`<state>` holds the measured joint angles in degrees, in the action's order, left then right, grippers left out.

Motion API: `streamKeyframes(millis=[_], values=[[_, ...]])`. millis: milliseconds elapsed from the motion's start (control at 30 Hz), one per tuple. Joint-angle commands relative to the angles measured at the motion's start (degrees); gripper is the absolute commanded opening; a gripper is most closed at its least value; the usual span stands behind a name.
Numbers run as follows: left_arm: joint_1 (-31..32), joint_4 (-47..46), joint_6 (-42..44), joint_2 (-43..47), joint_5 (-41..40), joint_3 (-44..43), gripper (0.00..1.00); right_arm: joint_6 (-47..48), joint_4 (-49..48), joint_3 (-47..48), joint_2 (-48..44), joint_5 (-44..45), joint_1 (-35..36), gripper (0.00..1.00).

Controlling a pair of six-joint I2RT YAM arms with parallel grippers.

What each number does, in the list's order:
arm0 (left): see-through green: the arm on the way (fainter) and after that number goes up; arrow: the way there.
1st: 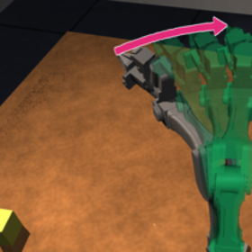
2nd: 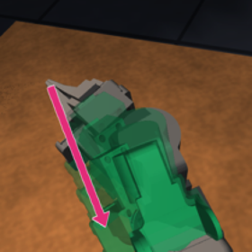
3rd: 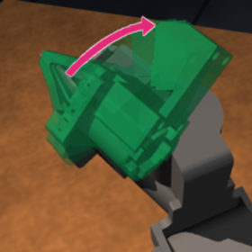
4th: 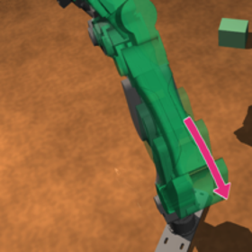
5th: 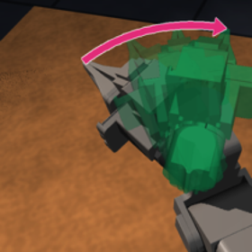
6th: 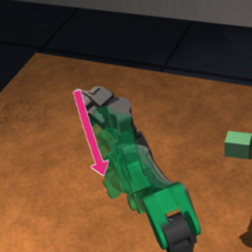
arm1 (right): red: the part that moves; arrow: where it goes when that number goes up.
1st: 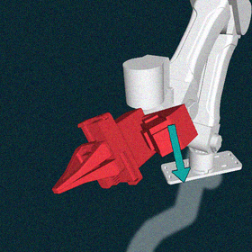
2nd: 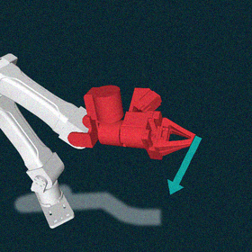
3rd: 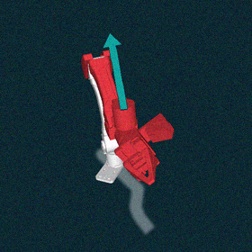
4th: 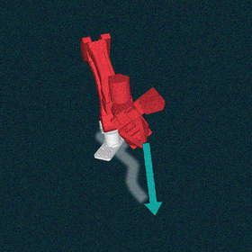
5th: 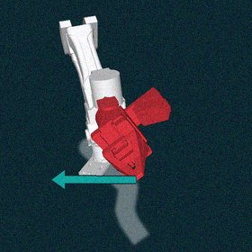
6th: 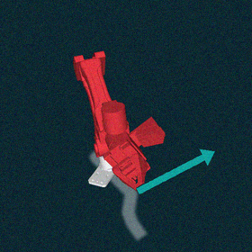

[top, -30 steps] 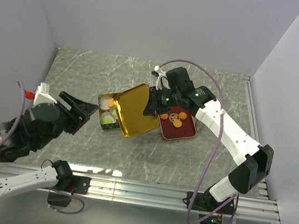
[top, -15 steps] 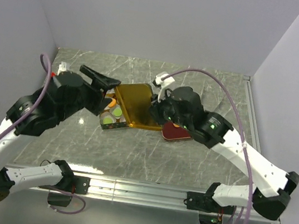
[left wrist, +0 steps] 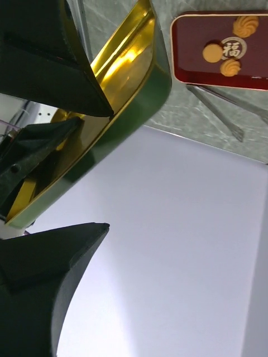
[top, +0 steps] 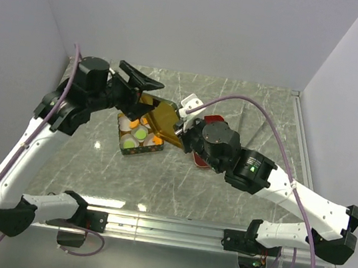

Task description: Pack the cookies

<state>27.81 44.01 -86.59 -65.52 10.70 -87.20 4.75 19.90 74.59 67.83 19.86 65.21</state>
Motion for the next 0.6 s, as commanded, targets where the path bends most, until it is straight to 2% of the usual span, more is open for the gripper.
streamKeyframes(millis=[0,100,133,233,333,400,533,567], values=[[-0.48,-0.59,4.58,-1.37,6.61,-3.24,0.79,4.02,-10.21,-0.14,-1.12,6.07,1.4,0.08],[-1.09,-2.51,4.59,-1.11,8.8,-0.79,0.7,6.75,-11.9,-0.76,-1.3,6.95,2.02,0.08],[-1.27,-3.31,4.5,-1.02,9.25,-0.26,0.62,7.37,-12.16,-1.02,-1.13,7.12,2.29,0.08],[-1.53,-4.46,5.28,-1.72,10.39,0.19,0.46,9.74,-12.87,-1.81,-0.95,6.95,2.64,0.08],[-1.62,-2.62,6.95,-2.95,10.39,-1.3,0.35,11.94,-13.74,-2.78,-0.77,8.09,3.34,0.08],[-1.88,-2.35,7.66,-3.21,10.66,-1.66,0.28,13.08,-14.71,-3.3,-1.03,8.53,3.61,0.1],[-2.76,-3.58,7.75,-2.95,11.89,-0.26,0.19,15.45,-16.21,-4.27,-1.83,9.85,4.75,0.18],[-2.85,-3.84,7.84,-2.78,12.32,0.27,0.18,16.94,-16.47,-4.54,-1.83,10.2,5.01,0.26]])
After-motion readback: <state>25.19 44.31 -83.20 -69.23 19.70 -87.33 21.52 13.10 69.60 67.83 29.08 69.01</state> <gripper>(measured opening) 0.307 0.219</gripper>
